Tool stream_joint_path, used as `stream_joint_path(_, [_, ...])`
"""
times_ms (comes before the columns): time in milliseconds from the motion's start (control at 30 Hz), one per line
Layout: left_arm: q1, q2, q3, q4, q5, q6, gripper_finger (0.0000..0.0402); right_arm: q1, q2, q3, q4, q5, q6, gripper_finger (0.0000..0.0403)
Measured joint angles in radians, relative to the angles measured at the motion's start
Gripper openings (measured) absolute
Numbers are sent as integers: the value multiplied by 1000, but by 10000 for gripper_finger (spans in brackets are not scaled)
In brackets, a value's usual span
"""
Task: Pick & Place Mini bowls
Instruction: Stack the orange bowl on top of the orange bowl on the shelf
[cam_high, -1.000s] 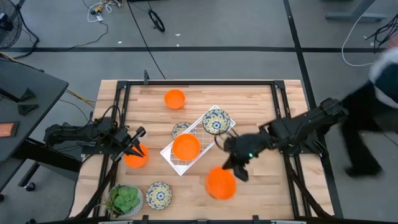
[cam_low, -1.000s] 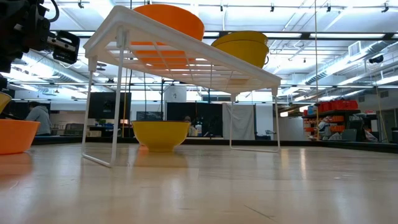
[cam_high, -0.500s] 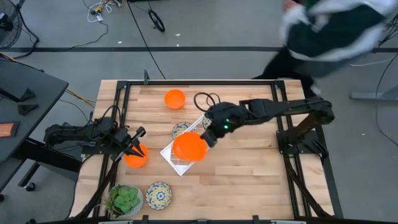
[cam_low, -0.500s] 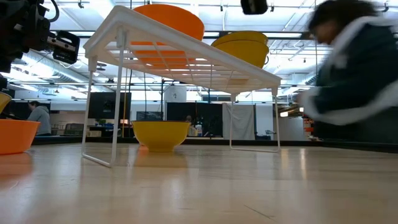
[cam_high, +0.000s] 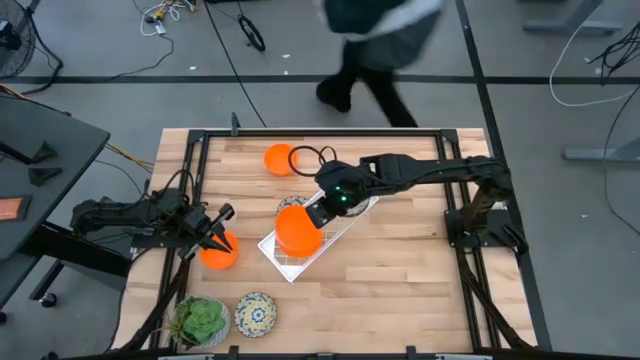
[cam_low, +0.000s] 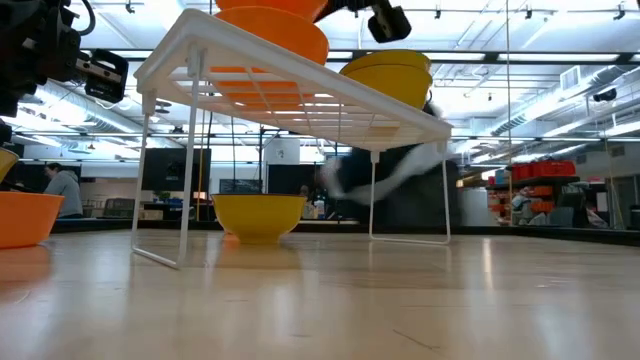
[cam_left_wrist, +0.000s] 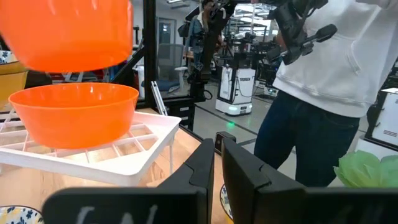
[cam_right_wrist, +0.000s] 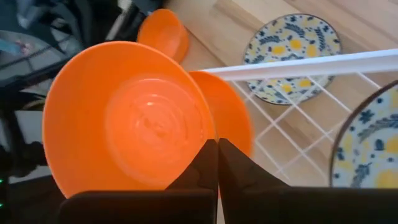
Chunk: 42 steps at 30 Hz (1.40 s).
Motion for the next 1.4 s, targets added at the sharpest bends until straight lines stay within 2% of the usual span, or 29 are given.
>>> stream_joint_path(400, [0, 0, 0, 0, 0, 0, 37, -3, 45, 16, -89, 9, -14, 0])
stream_joint_path(800, [0, 0, 0, 0, 0, 0, 37, -11, 49, 16, -80, 11, -41, 0])
stream_joint_path(1400, [0, 0, 0, 1, 0, 0, 37, -16, 48, 16, -71, 10, -89, 46])
